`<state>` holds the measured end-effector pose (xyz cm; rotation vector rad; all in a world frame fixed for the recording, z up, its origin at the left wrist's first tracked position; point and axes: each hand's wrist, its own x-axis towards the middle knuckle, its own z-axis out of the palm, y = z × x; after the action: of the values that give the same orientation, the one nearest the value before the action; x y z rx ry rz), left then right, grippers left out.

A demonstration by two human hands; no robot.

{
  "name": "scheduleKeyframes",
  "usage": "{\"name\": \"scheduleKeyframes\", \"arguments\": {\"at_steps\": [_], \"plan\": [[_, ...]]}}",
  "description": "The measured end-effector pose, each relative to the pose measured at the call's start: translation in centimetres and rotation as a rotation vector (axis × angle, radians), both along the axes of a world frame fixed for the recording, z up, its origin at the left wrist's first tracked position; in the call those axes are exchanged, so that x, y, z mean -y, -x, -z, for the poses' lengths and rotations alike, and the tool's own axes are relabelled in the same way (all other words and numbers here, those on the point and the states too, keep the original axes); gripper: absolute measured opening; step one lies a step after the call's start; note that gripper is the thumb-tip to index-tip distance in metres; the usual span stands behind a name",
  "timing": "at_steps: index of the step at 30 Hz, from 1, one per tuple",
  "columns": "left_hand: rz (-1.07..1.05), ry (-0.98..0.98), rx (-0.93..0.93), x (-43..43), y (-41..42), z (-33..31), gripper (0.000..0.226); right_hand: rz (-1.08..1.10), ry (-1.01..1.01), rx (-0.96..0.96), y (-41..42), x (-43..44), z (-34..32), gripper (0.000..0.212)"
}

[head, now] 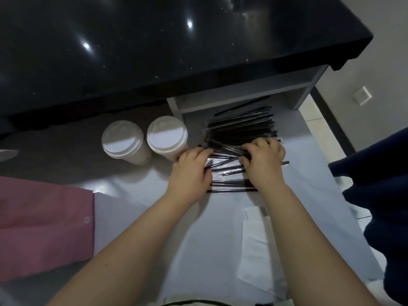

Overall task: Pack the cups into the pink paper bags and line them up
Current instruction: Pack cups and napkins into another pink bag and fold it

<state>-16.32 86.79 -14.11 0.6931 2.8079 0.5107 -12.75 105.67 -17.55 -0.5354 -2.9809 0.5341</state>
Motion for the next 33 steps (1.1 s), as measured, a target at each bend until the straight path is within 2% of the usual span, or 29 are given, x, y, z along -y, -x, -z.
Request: {"name": "scheduleKeyframes", "arguments": {"at_steps": [5, 10, 18, 24, 27, 31, 33], "plan": [[-0.026, -0.028, -0.013, -0.8, -0.4, 0.7, 0.055, -0.019, 0.065, -0.152, 0.1, -0.7, 0.4, 0.011], [-0.038, -0.022, -0.021, -0.6, -0.8, 0.8, 0.056, -0.084, 0.019, -0.037, 0.6, -0.9, 0.3, 0.024], [-0.042, -0.062, -0.069, -0.3, -1.6, 0.0, 0.055, -0.102, 0.04, -0.049, 0.4, -0.7, -0.1, 0.005], [-0.055, -0.106, -0.141, 0.2, -2.4, -1.6, 0.055, -0.114, 0.095, -0.094, -0.9, -0.7, -1.8, 0.01], [-0.067, -0.115, -0.161, 0.9, -2.8, -2.8, 0.057, -0.134, 0.106, 0.004, -2.0, -0.5, -3.2, 0.022], [-0.108, -0.213, -0.249, 2.4, -3.9, -5.4, 0.056, -0.196, 0.121, 0.027, -3.0, 0.5, -5.9, 0.01], [-0.12, -0.26, -0.328, 3.5, -4.1, -7.4, 0.053, -0.23, 0.087, -0.026, -3.2, 1.7, -7.7, 0.017]]}}
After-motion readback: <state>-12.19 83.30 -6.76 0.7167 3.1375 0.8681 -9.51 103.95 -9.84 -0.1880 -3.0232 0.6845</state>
